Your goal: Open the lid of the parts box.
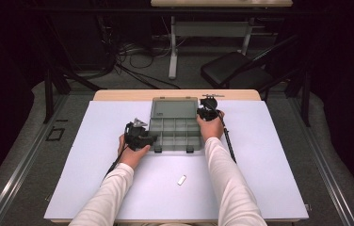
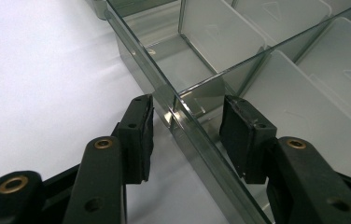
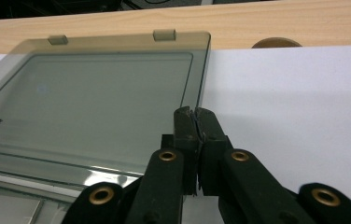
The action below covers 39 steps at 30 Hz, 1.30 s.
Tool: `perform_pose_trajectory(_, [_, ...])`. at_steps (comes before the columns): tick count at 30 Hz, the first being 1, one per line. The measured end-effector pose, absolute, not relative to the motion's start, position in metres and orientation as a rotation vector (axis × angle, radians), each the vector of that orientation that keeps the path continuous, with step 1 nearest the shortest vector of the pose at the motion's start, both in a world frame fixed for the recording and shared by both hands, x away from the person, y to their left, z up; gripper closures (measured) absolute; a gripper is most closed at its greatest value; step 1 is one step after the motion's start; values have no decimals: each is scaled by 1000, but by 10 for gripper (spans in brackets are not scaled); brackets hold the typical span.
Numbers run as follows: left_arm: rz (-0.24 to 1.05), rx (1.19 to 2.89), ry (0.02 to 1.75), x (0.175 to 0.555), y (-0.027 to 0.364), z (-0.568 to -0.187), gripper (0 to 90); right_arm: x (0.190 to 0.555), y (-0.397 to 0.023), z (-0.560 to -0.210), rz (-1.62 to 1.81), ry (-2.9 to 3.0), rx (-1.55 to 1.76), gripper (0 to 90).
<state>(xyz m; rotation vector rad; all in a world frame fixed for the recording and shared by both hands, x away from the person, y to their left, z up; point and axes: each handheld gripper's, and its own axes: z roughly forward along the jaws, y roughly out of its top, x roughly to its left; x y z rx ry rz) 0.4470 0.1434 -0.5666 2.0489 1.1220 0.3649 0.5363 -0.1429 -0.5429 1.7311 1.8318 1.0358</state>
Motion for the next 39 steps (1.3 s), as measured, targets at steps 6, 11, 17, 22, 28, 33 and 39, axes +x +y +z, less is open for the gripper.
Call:
perform_pose_trajectory(6, [364,2040,1130,447,143,-567,542,537,-144,-544,1047,1834,1734,890])
perform_pose_trajectory(11, [365,2038,1132,447,143,-567,543,538,-144,-545,1059,1832,1739,889])
perform_pose_trajectory(17, [365,2037,1134,446,143,-567,541,536,-144,-545,1069,1832,1752,819])
perform_pose_trajectory(22, [365,2036,1134,446,143,-567,541,525,-142,-546,1071,1845,1638,709])
perform_pose_trajectory(28, [365,2034,1133,446,144,-567,540,490,-147,-532,1156,1910,1406,588])
perform_pose_trajectory(33, [365,2034,1134,446,143,-567,539,467,-153,-521,1239,1934,1377,530])
perform_pose_trajectory(39, [365,2033,1134,446,143,-567,539,447,-157,-516,1302,1988,1364,477])
